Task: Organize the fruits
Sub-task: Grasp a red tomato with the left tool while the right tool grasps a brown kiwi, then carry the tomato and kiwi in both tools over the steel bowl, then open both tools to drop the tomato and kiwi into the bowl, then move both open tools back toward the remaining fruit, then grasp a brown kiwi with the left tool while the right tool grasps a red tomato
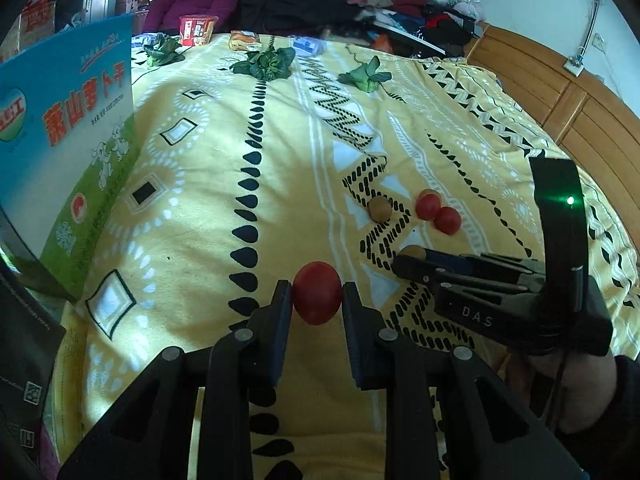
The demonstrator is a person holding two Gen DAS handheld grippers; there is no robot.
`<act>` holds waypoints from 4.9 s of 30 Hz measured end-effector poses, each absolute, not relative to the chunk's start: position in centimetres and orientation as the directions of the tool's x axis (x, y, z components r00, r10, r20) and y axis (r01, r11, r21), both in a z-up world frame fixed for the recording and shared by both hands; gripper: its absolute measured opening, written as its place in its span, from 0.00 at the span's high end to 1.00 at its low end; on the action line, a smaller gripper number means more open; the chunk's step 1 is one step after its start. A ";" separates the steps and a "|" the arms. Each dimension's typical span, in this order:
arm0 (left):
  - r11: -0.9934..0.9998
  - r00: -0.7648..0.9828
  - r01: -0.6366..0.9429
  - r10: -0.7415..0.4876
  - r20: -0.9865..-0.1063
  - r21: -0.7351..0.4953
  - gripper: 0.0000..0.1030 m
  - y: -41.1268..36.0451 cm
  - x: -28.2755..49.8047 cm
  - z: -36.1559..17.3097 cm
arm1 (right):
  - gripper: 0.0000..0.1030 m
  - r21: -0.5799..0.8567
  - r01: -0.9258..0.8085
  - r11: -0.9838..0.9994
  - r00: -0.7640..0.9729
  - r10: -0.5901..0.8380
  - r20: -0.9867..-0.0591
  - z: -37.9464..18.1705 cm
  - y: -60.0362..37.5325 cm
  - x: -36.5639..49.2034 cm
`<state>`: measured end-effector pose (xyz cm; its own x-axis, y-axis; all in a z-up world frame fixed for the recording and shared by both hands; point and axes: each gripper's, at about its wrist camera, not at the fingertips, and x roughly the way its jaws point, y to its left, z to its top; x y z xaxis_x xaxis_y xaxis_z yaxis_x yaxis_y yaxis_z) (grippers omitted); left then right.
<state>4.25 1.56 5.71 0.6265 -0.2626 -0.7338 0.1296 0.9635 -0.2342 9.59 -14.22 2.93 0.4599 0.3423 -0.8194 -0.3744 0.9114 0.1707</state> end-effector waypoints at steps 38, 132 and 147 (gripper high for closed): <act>0.764 0.748 -0.578 0.356 -0.560 -0.286 0.76 40.5 -21.8 19.3 | 0.76 -0.010 -0.898 0.440 0.330 0.658 -0.676 21.9 25.3 -12.8; 0.978 0.745 0.134 -0.205 -0.635 -0.158 0.26 3.3 -4.5 16.0 | 0.52 0.030 -0.317 0.948 0.603 0.226 -0.765 9.7 -18.1 2.0; 0.972 0.625 0.181 -0.233 -0.745 -0.152 0.41 -3.3 10.2 5.7 | 0.53 0.154 -0.325 0.933 0.558 0.321 -0.765 3.9 -19.5 10.7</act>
<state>10.17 -3.32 5.66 0.6248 -0.2329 -0.7453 0.1813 0.9717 -0.1517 10.70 -19.49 3.90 0.5581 0.3207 -0.7653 -0.3250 0.9331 0.1540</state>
